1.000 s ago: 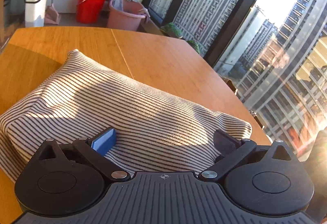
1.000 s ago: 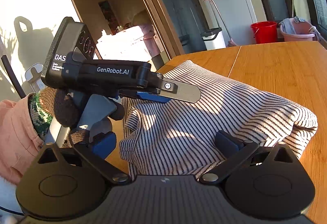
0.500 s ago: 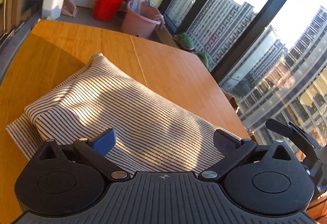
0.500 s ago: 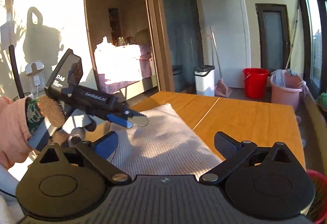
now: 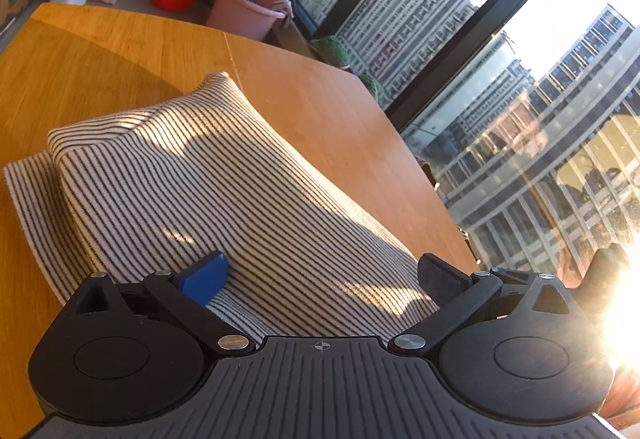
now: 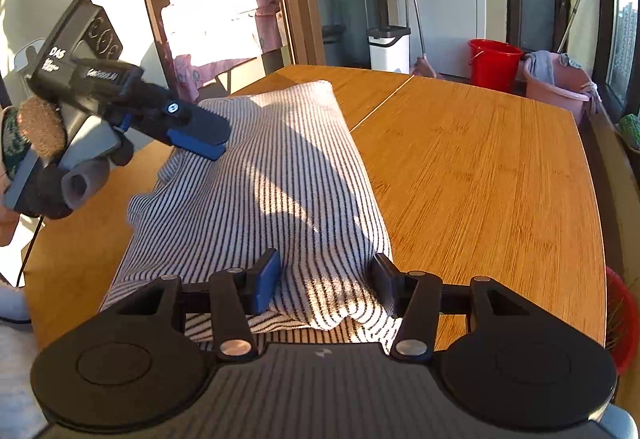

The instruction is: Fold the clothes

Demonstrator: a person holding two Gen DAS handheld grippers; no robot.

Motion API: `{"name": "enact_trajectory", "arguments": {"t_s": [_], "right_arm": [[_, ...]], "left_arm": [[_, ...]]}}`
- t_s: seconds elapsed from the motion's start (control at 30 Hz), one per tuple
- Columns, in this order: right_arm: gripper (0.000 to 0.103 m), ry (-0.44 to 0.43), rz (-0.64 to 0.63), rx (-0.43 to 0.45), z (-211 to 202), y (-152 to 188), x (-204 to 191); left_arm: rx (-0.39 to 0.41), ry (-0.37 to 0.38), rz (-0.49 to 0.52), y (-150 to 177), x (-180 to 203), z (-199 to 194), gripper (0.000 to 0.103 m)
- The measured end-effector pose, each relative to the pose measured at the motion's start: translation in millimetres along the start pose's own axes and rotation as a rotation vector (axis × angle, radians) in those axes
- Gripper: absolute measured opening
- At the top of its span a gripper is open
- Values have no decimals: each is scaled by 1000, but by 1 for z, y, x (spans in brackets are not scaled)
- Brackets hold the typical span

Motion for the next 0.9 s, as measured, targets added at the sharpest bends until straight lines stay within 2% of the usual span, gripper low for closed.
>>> {"name": "enact_trajectory", "arguments": {"t_s": [0.07,0.17,0.23,0.33,0.47,0.53,0.6,0.7,0.73,0.77,0.8,0.9], "right_arm": [[52,-30,-37,-21,-13,12,-19],[65,-47,-195,-6,-34,24,-51],[65,-57,-316,34,-51,30,-70],[65,-109,-401,38,-62,40,-89],[65,-130,-499,17,-41,59,-106],[67,-133,-565,26,-30,64,-116],[74,-136,-632,36,-20,67,-126],[73,-97,-773,67,-6,79,-140],[71,-78,-814,85,-2,83,-142],[62,-64,-848,104,2,87,-144],[48,-56,-840,108,5,87,-145],[31,-76,-685,97,4,71,-143]], "left_arm": [[-5,-1,51,-5,9,12,103],[-27,-64,119,-17,21,25,103],[-17,-93,143,-25,28,20,103],[35,-117,193,-34,40,-3,103],[76,-194,286,-33,53,-38,103],[93,-255,349,-30,57,-57,103],[113,-332,408,-23,62,-75,103],[135,-440,479,-16,64,-98,103],[140,-466,500,-12,66,-105,103],[143,-487,530,-7,70,-110,103],[146,-503,574,0,76,-117,103],[116,-511,713,16,92,-117,103]]}}
Point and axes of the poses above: each gripper's, at about its wrist camera, not at the fingertips, and z roughly the way its jaws point, x to its right, y to its underside, the point moved 9 cm from there along z, roughly the way its jaws point, and after that the axes turned 15 degrees about z, right-handed, at the moved point
